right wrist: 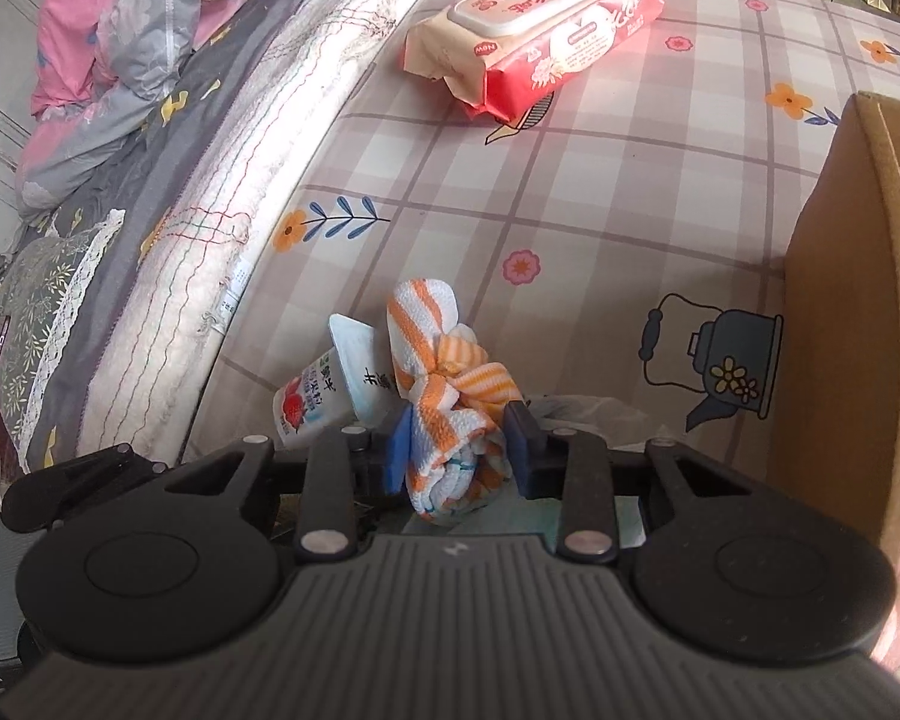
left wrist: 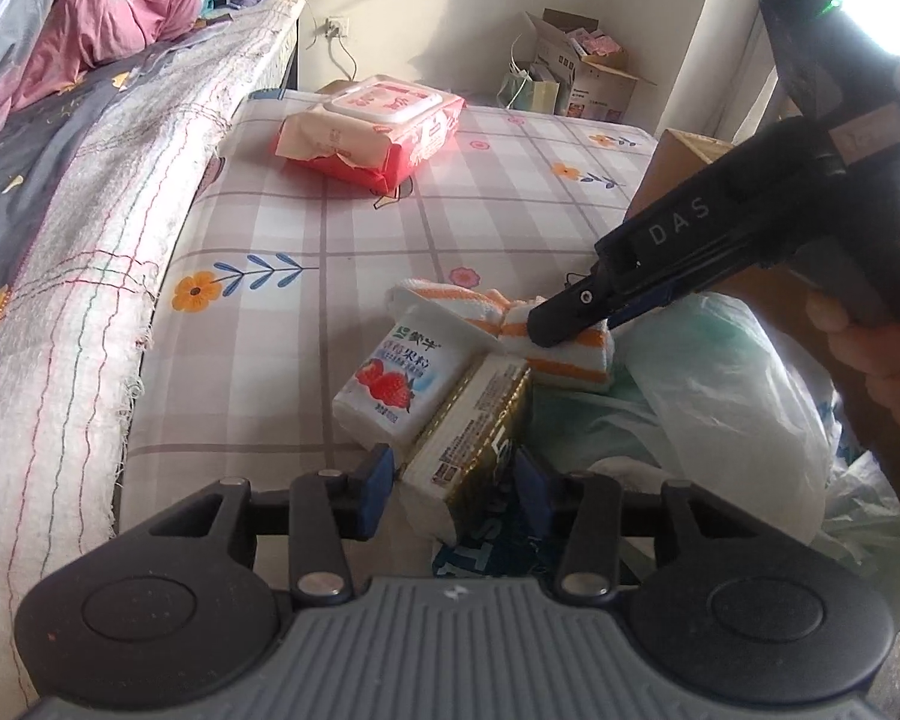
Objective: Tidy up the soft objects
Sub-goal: 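Lift the striped cloth with the right gripper while the left gripper grasps the gold packet, then carry the striped cloth with the right gripper into the box while the left carries the gold packet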
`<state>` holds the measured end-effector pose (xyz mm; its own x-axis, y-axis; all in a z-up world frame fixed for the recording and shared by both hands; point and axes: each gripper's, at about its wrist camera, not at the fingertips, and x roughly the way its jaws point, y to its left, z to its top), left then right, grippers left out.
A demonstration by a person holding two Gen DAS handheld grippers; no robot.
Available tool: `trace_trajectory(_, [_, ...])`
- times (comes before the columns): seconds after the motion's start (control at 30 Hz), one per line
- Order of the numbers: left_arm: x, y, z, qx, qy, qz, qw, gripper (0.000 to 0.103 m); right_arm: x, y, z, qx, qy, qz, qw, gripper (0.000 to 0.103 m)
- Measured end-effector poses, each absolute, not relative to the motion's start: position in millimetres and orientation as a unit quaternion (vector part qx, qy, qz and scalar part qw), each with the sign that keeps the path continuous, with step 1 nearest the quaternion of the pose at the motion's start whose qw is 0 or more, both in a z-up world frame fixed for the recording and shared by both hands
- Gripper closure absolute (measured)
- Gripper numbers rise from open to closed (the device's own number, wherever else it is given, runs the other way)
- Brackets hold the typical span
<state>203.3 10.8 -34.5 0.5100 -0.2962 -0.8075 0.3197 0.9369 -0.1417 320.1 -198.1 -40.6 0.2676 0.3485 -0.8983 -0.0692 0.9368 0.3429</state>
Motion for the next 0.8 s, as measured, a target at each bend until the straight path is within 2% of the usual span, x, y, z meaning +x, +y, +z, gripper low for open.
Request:
trace_trajectory(0.1, [210.1, 10.8, -40.2, 0.004, 0.472, -0.174, 0.864, 0.065, 324.7, -191.2, -45.2, 0.108, 0.599, 0.14, 0.781, 0.067])
trace_trajectory(0.3, [209.9, 13.8, -42.7, -0.012, 0.473, -0.171, 0.864, 0.072, 337.7, -180.1, -57.0, 0.087, 0.61, 0.147, 0.774, 0.065])
trace_trajectory(0.4, [205.8, 18.1, -34.8, -0.026, 0.466, -0.169, 0.868, 0.077, 339.0, -183.7, -58.8, 0.108, 0.607, 0.154, 0.772, 0.071])
trace_trajectory(0.53, [197.0, 24.8, -14.6, -0.039, 0.443, -0.165, 0.88, 0.078, 334.3, -196.0, -45.6, 0.155, 0.588, 0.155, 0.779, 0.076])
trace_trajectory(0.8, [170.9, 22.9, 35.5, -0.069, 0.398, -0.183, 0.896, 0.078, 293.9, -238.3, 9.9, 0.233, 0.527, 0.161, 0.801, 0.076])
